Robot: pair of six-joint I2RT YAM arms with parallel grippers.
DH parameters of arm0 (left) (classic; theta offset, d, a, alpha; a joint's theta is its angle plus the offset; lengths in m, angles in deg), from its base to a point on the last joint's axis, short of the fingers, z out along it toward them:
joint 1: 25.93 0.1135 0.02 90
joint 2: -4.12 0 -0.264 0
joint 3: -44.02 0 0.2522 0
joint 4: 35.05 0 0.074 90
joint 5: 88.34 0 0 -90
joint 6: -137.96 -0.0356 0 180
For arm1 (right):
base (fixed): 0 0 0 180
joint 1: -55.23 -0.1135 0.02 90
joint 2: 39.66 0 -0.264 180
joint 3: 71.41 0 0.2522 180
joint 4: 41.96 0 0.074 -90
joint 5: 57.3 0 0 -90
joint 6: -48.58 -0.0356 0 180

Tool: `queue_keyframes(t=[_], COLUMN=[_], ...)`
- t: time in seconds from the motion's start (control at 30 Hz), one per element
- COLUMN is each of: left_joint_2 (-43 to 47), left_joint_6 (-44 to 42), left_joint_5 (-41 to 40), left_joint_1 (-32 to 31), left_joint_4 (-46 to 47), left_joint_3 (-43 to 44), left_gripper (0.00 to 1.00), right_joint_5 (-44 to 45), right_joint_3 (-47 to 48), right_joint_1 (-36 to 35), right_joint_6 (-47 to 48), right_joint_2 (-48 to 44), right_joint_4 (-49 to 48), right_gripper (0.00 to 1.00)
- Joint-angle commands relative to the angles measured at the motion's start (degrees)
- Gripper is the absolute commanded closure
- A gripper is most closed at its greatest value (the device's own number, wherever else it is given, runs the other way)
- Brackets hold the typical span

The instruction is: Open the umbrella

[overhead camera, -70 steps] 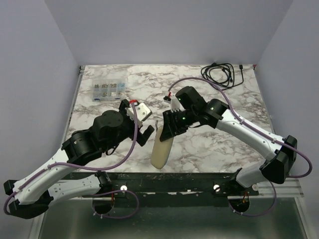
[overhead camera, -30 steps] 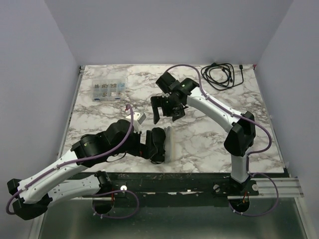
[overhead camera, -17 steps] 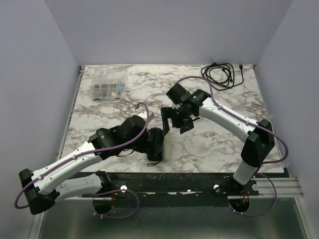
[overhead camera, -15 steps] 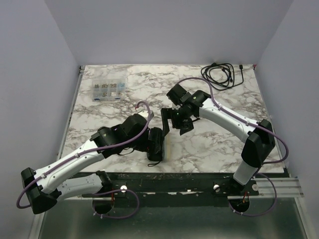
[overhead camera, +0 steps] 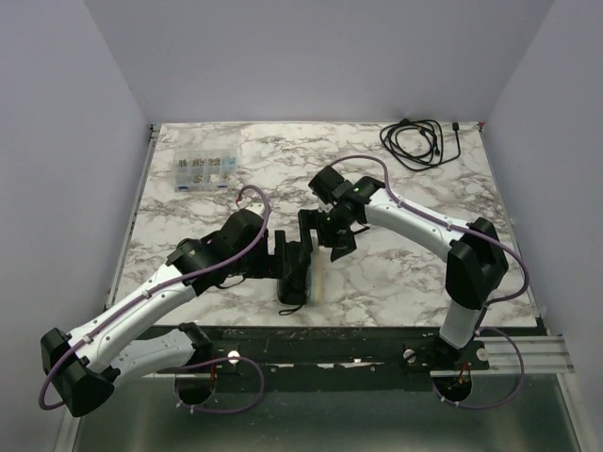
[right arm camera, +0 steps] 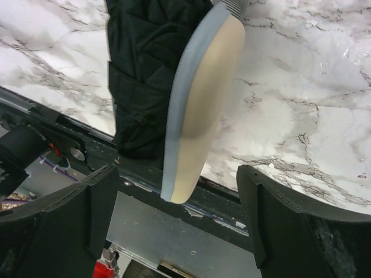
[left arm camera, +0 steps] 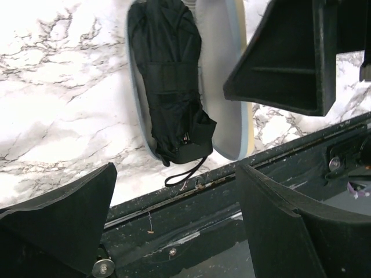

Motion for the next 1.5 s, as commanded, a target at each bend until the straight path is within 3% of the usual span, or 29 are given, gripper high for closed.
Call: queue_keyframes(t=[0.0,0.23,0.4,0.6,0.73,0.93,1.27,1.47], left_joint_2=[2.4,1.2,-1.8,-9.0,-13.0,-18.4,-23.2,-26.7], left_joint_6=[2.9,2.3,1.2,-1.3,-2.0,-2.8,-3.6,-3.3], left_joint_5=[-1.4,0.0,2.1,6.1,7.2,6.2,8.6,9.2], left_joint_1=[2.3,3.0,3.0,2.9,2.9,2.9,2.9,2.8], left_joint_4=[1.1,1.7,3.7,6.5,7.9,8.3,11.9,13.1], left_joint_3=[-2.0,-2.6,-2.2,-1.2,-0.5,-1.1,-1.9,-2.2], left_gripper=[0.15,0.15,0.16,0.18,0.19,0.19,0.33,0.34], right_joint_5=[-2.4,-0.4,0.8,0.5,0.7,1.4,1.0,0.7], right_joint_3=[-3.7,-7.8,-10.7,-9.9,-8.7,-8.2,-7.1,-6.6], right_joint_1=[0.0,0.0,0.1,0.0,0.0,0.0,0.0,0.0], right_joint_6=[-1.2,-0.1,0.2,0.1,-0.1,0.1,0.7,1.2], right_joint_2=[1.8,2.4,1.1,-0.2,-1.3,-2.5,-3.0,-3.3], right_joint_4=[-3.8,-4.3,-4.5,-3.6,-2.5,-1.0,-0.6,-0.4], right_gripper=[0.15,0.36,0.69,0.88,0.94,0.96,0.99,1.0])
